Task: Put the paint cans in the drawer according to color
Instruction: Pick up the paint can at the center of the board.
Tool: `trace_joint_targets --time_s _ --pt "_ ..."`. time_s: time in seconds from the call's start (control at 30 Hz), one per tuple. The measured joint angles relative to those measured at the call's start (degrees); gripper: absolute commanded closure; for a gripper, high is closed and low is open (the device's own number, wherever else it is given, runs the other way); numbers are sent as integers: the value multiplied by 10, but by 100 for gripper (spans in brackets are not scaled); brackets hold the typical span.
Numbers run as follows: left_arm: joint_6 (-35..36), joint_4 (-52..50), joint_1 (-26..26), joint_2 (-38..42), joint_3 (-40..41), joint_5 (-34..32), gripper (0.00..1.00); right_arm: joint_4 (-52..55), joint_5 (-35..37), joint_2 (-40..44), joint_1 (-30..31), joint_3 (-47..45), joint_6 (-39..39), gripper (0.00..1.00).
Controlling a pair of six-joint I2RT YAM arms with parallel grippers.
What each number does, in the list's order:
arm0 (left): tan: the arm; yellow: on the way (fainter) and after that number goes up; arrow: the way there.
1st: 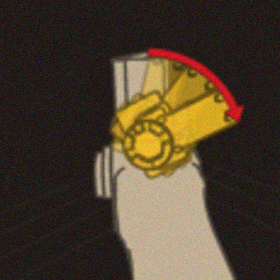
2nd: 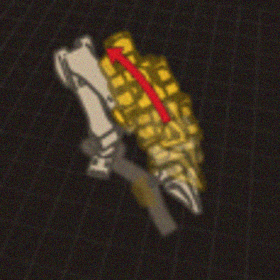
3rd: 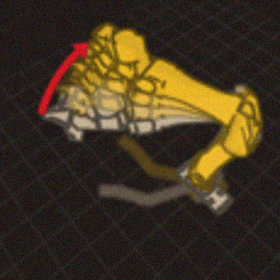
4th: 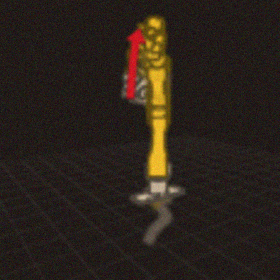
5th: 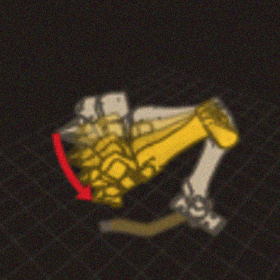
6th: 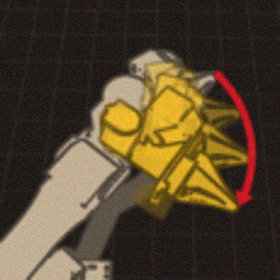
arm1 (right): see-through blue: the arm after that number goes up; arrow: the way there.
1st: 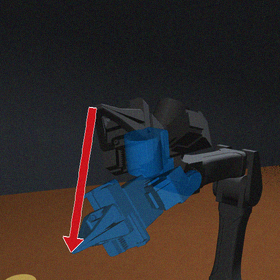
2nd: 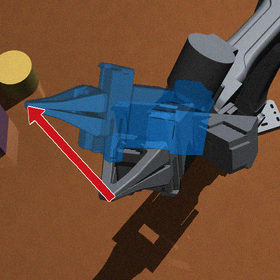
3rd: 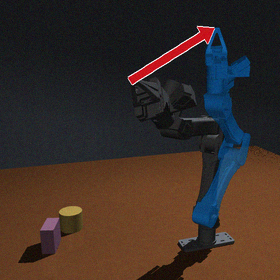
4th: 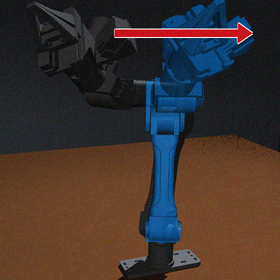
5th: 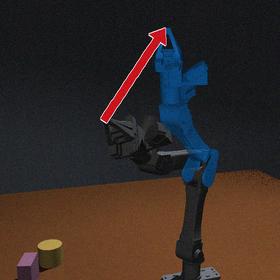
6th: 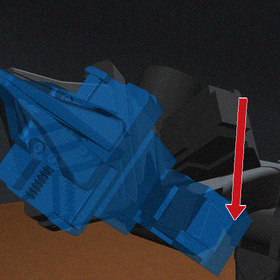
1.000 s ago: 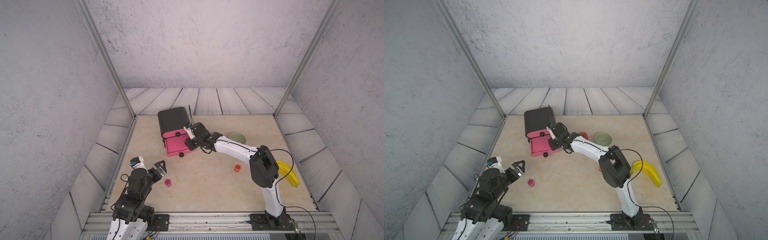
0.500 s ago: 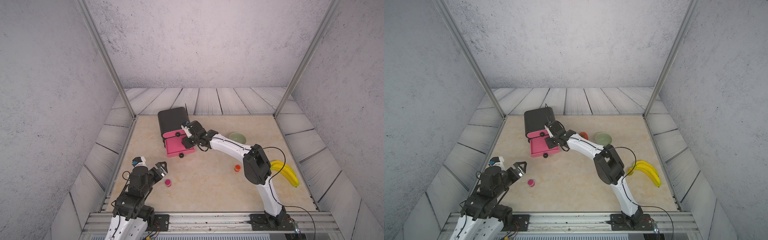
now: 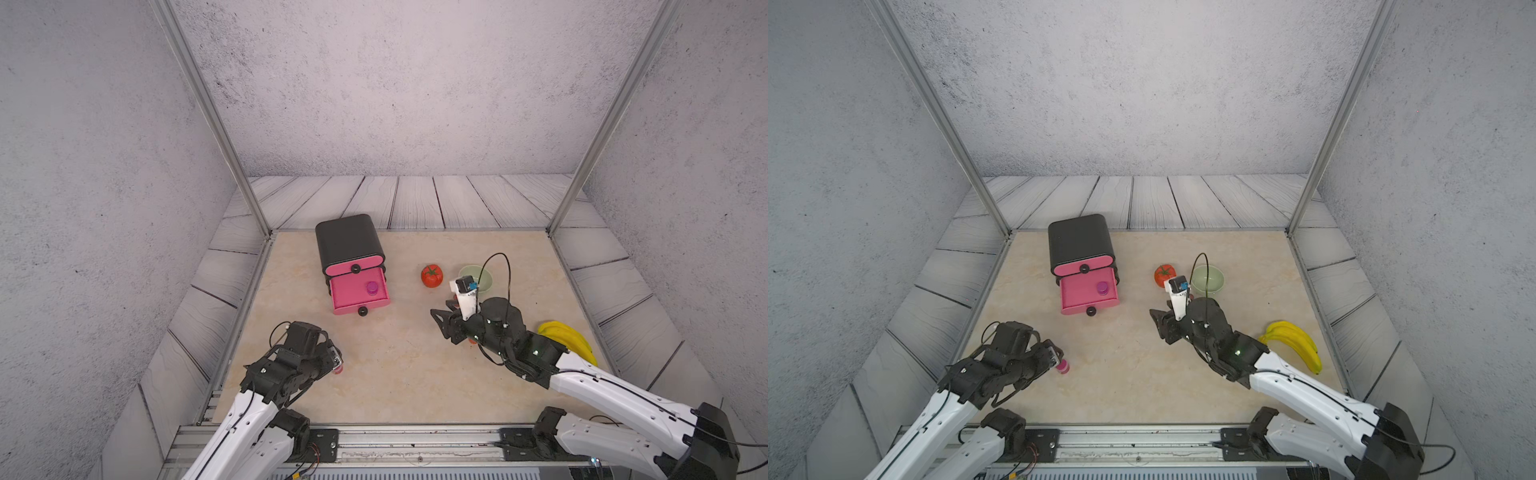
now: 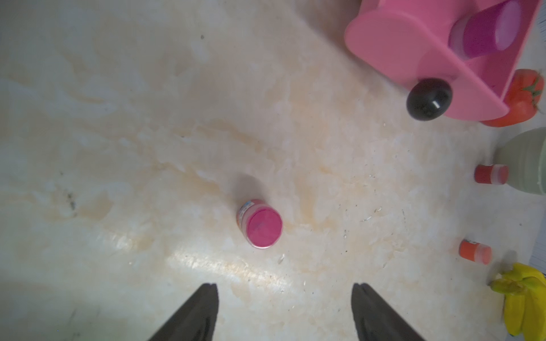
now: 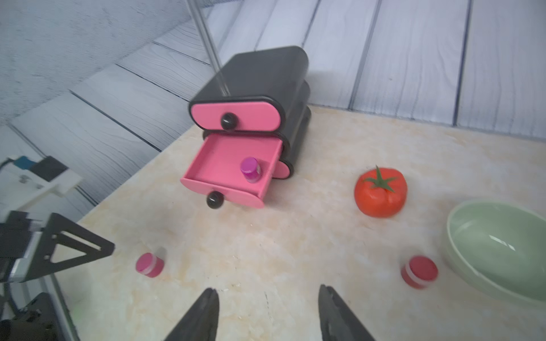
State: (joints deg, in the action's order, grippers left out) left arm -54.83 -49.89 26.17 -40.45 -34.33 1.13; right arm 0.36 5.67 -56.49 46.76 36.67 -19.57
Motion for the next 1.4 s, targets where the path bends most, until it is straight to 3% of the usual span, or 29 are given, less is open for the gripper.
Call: trace_joint_targets --time_s 0.13,0.33,0.4,0.6,0.73,0.93,1.2,1.4 --pt "-9 -7 57 -105 -25 -63 25 25 16 -1 -13 -54 -15 41" --pt "9 34 68 -236 -30 -85 24 21 14 -19 -16 -38 -24 41" --pt "12 47 68 -257 -30 -90 28 20 13 -22 -16 -36 -25 41" --pt "26 95 68 -303 -30 -87 44 20 14 -22 -16 -36 -26 41" --pt "27 110 68 -335 -30 -82 46 20 15 -22 -17 -36 -25 41" --pt "24 115 68 -345 -30 -82 57 20 16 -22 -21 -36 -25 41" --pt "23 116 68 -349 -30 -65 53 20 15 -21 -25 -36 -23 41" --pt "25 115 68 -354 -29 -47 56 20 15 -21 -30 -36 -22 41"
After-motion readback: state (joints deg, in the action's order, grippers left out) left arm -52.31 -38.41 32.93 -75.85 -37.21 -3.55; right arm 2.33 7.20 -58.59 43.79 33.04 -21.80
